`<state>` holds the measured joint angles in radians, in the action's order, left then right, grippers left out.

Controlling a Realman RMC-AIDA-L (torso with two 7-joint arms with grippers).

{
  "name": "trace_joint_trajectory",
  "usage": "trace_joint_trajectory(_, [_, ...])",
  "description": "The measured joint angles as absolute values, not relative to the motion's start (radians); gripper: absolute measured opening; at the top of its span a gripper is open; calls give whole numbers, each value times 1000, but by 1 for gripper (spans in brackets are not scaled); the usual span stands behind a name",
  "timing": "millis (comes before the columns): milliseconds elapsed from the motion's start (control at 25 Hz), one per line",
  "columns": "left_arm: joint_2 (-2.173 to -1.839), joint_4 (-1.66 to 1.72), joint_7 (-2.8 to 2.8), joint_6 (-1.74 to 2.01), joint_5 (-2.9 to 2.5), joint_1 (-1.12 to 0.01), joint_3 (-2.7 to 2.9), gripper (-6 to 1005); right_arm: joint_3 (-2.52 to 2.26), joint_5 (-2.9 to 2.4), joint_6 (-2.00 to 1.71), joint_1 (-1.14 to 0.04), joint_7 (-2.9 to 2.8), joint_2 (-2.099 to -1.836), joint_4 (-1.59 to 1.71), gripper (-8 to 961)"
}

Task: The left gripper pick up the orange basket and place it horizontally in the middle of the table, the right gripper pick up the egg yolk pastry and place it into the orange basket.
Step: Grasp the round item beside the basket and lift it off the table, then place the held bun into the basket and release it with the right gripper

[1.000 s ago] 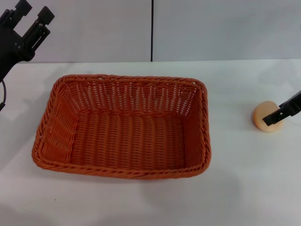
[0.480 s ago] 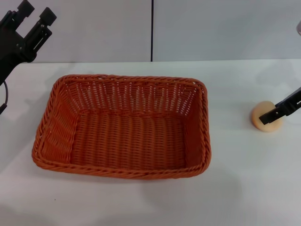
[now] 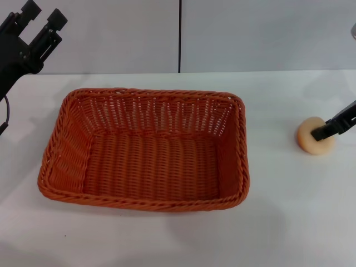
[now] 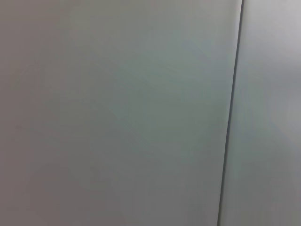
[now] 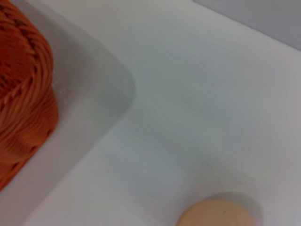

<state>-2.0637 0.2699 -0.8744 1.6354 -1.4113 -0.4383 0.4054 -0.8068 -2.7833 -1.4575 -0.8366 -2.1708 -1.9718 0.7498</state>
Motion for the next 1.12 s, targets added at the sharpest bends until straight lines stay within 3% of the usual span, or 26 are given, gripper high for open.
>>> trace_joint_trajectory(120, [-2064,270,-874,1635,-1412,-439,405,677,-803,-2783,-1446,-832,-2170,-1973,755,339])
trace_joint_trajectory(360, [-2064,263,-873,1637,-1413,-439,405,677,-795,-2748,-1442,-809,-2168,-1976,802,301])
trace_joint_trajectory(680, [-2063,259,-868,1639,-1413,-438,406,677,-794,-2483,-1450,-686,-2165,-1985,1007,240])
trace_joint_trajectory(800, [-2062,260,-873,1644,-1411,-436,407,676,-799,-2324,-1453,-625,-2146,-2000,1113,213])
trace_joint_trajectory(840, [-2062,261,-874,1645,-1410,-436,407,676,-804,-2193,-1456,-581,-2103,-2015,1187,204])
trace_joint_trajectory(1120, [-2062,263,-877,1646,-1410,-444,407,676,-817,-1806,-1548,-544,-1923,-2046,1226,149])
